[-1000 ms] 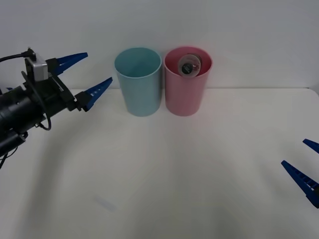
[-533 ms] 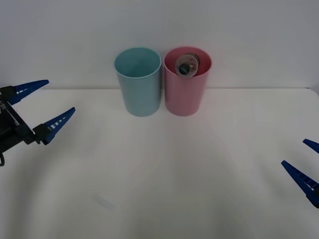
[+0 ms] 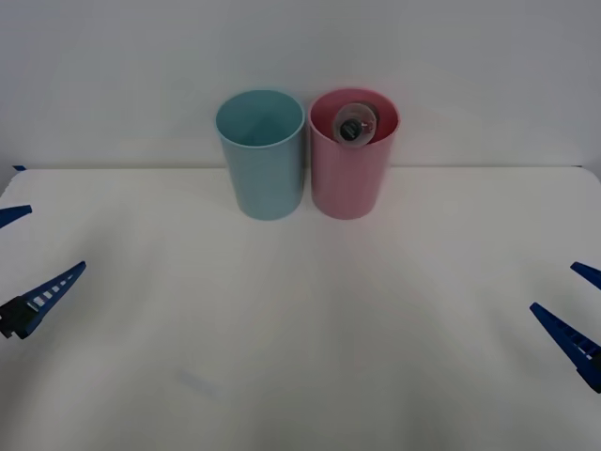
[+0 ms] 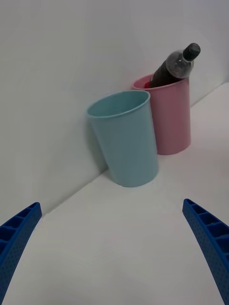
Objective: Grasp the object on the table and drop it into the matching bin: aluminum can to the light blue bin, PET bottle to the pink bin.
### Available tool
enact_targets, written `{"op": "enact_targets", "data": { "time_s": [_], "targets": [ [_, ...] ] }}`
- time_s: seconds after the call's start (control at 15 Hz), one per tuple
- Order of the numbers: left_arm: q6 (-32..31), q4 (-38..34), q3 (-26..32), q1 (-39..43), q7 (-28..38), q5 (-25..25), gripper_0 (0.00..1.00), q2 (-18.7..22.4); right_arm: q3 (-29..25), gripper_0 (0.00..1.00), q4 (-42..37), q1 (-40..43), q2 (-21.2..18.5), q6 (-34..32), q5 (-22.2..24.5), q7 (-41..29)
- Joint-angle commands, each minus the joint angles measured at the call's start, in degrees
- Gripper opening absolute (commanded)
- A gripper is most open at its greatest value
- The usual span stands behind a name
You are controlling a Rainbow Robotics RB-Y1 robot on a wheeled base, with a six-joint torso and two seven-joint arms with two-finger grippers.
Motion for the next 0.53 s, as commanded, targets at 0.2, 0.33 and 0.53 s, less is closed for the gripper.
{"op": "enact_targets", "data": {
  "time_s": [0.2,0.33,0.53],
  "targets": [
    [-1.3,0.0,1.3,5.8,0.3,4.6,1.0,1.2,0.0,1.0,0.0,0.0,0.0,0.0,0.0,0.0],
    [-1.5,0.1,1.4,7.8,0.0,6.1,1.0,1.2,0.0,1.0,0.0,0.0,0.0,0.0,0.0,0.0],
    [-1.5,0.1,1.9,10.5,-0.2,7.5,1.0,1.2,0.0,1.0,0.0,0.0,0.0,0.0,0.0,0.0]
  ]
}}
